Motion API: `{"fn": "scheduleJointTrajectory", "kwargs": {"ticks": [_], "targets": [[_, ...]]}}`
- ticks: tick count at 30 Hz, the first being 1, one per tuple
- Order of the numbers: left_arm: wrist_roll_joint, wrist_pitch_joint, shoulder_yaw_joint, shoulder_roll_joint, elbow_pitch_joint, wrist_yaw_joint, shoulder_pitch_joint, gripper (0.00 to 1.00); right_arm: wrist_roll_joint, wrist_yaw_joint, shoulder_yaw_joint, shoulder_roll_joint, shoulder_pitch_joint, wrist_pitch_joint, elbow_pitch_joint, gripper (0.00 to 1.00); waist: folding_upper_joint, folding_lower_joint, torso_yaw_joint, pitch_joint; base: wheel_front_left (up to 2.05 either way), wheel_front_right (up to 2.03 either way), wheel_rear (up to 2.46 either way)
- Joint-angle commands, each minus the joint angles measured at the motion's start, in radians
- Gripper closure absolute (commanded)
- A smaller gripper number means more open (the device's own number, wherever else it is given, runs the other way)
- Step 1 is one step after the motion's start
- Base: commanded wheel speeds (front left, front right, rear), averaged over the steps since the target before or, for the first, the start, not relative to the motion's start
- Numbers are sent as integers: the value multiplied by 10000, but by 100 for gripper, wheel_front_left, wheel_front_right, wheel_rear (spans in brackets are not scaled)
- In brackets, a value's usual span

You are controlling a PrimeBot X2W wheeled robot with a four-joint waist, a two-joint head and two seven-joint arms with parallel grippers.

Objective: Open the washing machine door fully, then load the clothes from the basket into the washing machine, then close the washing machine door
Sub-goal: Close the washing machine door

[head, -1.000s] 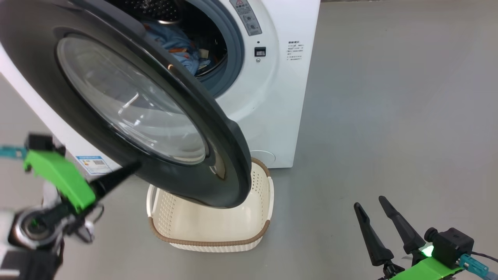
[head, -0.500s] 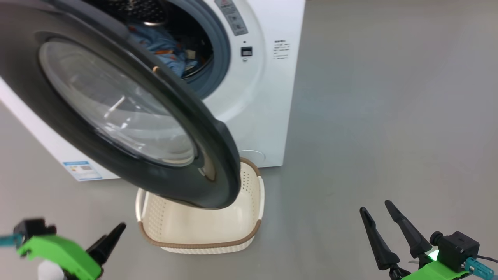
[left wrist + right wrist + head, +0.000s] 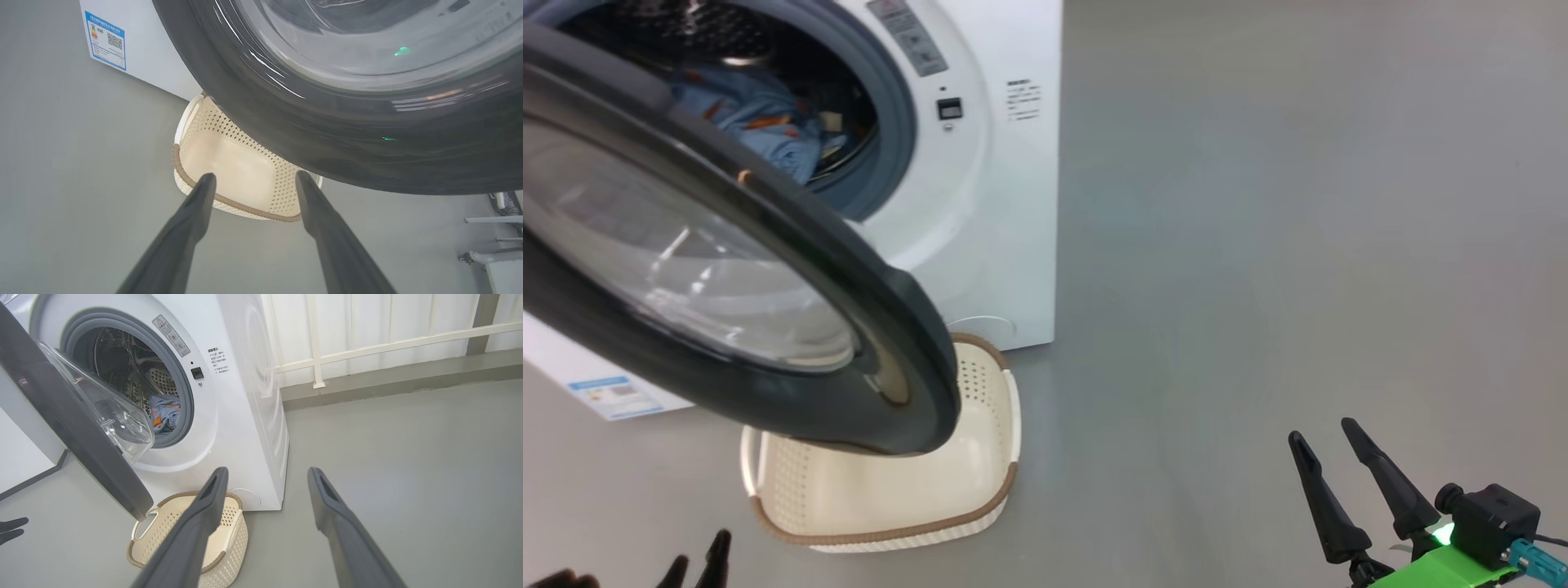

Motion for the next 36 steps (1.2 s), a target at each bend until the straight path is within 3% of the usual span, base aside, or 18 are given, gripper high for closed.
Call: {"fn": "scheduleJointTrajectory", "kwargs": {"ticks": [1,6,9,15,21,29,36], "targets": [[321,-406,233,485,-19,-27,-129,0,-41,29,112,-164,-6,-49,-210,0,0,0,-285,-10,0,0,0],[1320,-1225,-4,472,338,-27,36,0,-11,29,6,-147,-24,-49,-194,0,0,0,-545,-46,0,0,0],[2428,-1268,820,208,183,-27,99,0,5,29,-56,-149,-22,-49,-173,0,0,0,-600,-77,0,0,0],[5390,-1273,2651,-984,-745,-27,841,0,19,29,-78,-147,-6,-49,-118,0,0,0,-654,-173,0,0,0],[7383,-1275,3807,-2209,-1820,-27,1445,0,44,29,-91,-156,26,-49,-80,0,0,0,-612,-275,0,0,0],[8582,-1275,4427,-3002,-2520,-27,2026,0,81,29,-56,-209,86,-49,-21,0,0,0,-568,-447,0,0,0],[8928,-1276,4588,-3248,-2563,-27,2121,0,85,29,-31,-208,148,-49,-13,0,0,0,-480,-445,0,0,0]]}}
